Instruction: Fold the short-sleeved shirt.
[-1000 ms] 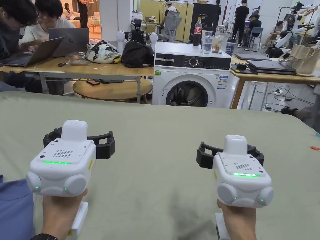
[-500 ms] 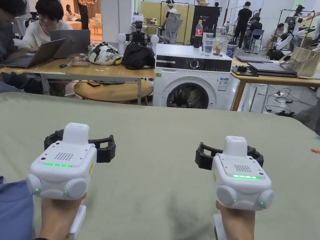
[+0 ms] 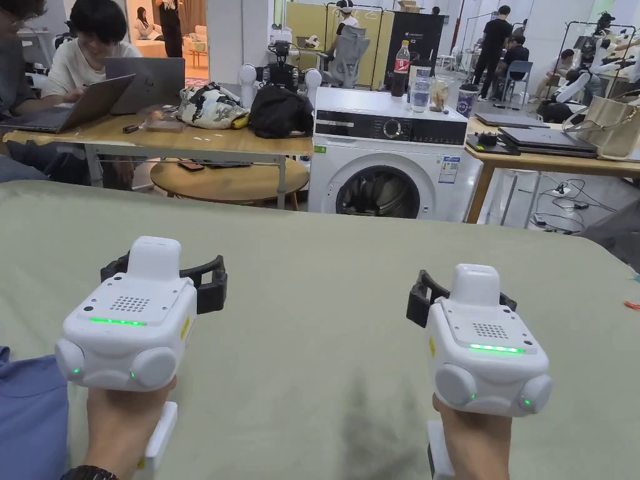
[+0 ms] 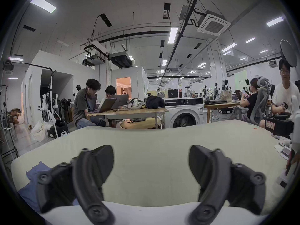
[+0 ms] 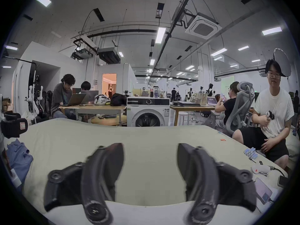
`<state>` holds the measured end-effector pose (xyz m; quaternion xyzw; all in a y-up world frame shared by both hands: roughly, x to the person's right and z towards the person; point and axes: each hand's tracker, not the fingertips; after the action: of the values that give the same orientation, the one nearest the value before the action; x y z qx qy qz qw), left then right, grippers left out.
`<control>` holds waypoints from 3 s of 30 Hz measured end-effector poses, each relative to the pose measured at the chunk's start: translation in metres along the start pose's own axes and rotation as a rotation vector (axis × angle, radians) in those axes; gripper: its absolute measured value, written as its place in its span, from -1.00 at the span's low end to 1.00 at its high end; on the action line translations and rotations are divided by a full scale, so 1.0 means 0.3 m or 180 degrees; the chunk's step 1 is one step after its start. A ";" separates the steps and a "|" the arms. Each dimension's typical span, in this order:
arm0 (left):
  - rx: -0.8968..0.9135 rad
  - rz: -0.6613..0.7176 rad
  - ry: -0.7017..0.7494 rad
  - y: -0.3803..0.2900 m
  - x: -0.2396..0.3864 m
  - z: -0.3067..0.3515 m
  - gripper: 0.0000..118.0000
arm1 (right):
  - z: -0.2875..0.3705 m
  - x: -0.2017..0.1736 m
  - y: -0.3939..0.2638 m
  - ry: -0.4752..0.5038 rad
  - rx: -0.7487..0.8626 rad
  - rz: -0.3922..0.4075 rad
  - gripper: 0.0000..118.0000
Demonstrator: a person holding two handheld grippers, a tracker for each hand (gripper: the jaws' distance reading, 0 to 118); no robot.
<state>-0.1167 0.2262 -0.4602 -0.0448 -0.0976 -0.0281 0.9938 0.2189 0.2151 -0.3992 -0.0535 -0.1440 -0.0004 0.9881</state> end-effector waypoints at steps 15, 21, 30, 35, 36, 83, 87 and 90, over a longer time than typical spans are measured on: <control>-0.0019 -0.0023 0.0080 0.017 -0.024 0.035 -1.00 | 0.039 -0.040 0.045 -0.0028 0.0106 0.0046 -1.00; -0.0270 -0.0154 0.0159 0.021 -0.113 0.050 -1.00 | 0.025 -0.124 0.054 0.0089 0.0006 0.0023 -1.00; -0.0713 0.0205 0.0605 0.045 -0.417 0.198 -1.00 | 0.016 -0.434 0.036 0.0663 -0.0093 0.0072 -1.00; -0.1304 0.0346 0.0769 0.032 -0.605 0.273 -1.00 | 0.032 -0.608 0.016 0.0981 -0.0162 0.0106 -1.00; -0.1411 0.0377 0.0780 0.027 -0.633 0.283 -1.00 | 0.034 -0.630 0.010 0.1029 -0.0175 0.0109 -1.00; -0.1352 0.0498 -0.0189 0.220 -0.512 0.166 -1.00 | 0.046 -0.406 -0.063 0.0819 -0.0443 0.0333 -1.00; -0.1152 0.0429 -0.0621 0.324 -0.314 0.094 -1.00 | 0.053 -0.299 -0.043 0.0652 -0.0421 0.0274 -1.00; -0.1083 0.0324 -0.0994 0.358 -0.171 -0.005 -1.00 | 0.069 -0.201 -0.028 0.0476 -0.0380 0.0221 -1.00</control>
<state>-0.1598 0.3353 -0.4808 -0.2202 -0.2416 0.0132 0.9450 0.1550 0.2080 -0.3958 -0.1171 -0.0677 0.0214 0.9906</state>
